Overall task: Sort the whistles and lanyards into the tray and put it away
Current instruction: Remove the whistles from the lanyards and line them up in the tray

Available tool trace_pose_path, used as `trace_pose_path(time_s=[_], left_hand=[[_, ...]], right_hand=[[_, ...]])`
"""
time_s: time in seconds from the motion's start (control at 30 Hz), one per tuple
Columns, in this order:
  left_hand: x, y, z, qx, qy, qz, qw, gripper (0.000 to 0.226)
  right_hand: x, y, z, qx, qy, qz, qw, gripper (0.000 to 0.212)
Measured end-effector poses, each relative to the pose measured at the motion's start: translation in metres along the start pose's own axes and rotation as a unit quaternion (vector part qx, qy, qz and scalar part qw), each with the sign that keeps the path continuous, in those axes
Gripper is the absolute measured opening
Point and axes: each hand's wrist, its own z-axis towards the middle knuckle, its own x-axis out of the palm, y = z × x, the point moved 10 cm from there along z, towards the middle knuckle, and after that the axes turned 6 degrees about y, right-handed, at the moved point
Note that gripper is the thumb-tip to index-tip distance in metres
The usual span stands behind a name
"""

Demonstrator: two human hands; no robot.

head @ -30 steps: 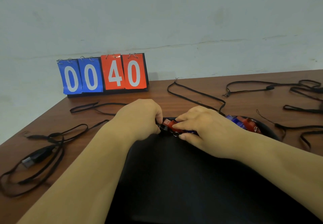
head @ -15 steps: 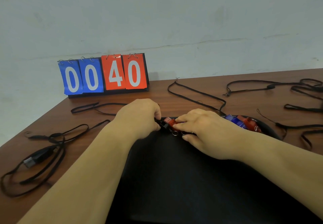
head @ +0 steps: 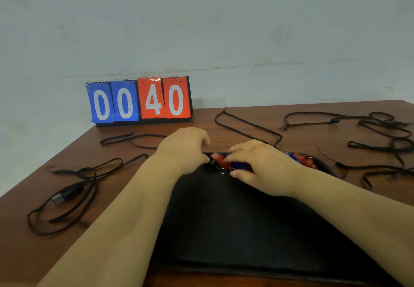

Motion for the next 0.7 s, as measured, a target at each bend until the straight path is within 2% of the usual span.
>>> trace_pose_path(time_s=[0.13, 0.27, 0.4, 0.53, 0.7], left_hand=[[-0.029, -0.001, -0.026, 0.010, -0.047, -0.021, 0.999, 0.038], [-0.045, 0.029, -0.071, -0.012, -0.069, -0.039, 0.997, 0.042], [-0.050, 0.081, -0.120, -0.060, -0.096, -0.050, 0.992, 0.046], [-0.061, 0.158, -0.168, -0.146, -0.115, -0.040, 0.982, 0.056], [-0.061, 0.234, -0.206, -0.194, -0.133, -0.080, 0.969, 0.043]], right_hand=[[-0.016, 0.002, -0.002, 0.013, 0.013, -0.007, 1.000, 0.038], [-0.031, 0.030, 0.003, 0.003, 0.014, -0.009, 1.000, 0.029], [-0.030, 0.091, 0.013, -0.047, 0.013, -0.021, 0.999, 0.032], [-0.024, 0.153, 0.035, -0.104, 0.012, -0.003, 0.994, 0.033], [-0.016, 0.223, 0.069, -0.151, 0.011, 0.006, 0.988, 0.032]])
